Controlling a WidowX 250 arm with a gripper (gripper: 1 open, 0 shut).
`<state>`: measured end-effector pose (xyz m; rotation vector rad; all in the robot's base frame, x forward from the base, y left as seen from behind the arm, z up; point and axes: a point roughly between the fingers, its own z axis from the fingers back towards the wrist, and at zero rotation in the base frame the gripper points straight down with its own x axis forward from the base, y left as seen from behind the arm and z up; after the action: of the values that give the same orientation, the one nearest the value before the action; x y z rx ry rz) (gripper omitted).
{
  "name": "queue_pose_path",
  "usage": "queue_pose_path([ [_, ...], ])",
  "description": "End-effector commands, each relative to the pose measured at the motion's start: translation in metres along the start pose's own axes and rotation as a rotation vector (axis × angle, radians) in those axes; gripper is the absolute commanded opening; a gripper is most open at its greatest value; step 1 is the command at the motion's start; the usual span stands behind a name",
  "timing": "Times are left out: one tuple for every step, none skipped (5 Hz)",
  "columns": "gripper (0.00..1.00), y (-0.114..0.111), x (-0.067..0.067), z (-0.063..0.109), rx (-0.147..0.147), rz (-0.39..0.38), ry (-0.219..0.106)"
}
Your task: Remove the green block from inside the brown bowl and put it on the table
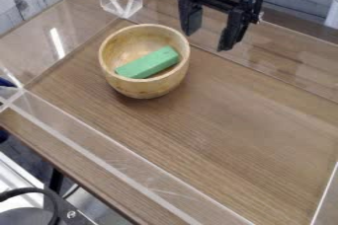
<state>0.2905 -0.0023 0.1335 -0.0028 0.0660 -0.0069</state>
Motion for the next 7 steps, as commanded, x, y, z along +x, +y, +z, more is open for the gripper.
queue_pose_path([
  [1.00, 0.014, -0.004, -0.001, 0.019, -0.004, -0.015],
  [1.00, 0.026, -0.006, 0.003, 0.014, 0.052, 0.019],
  [1.00, 0.050, -0.011, -0.005, 0.006, 0.091, -0.007],
  [1.00, 0.078, -0.020, -0.017, -0.006, 0.130, -0.042],
  [1.00, 0.096, -0.025, -0.033, -0.024, 0.171, -0.096],
  [1.00, 0.106, -0.021, -0.041, -0.006, 0.162, -0.103],
  [1.00, 0.111, -0.018, -0.046, 0.006, 0.151, -0.100],
])
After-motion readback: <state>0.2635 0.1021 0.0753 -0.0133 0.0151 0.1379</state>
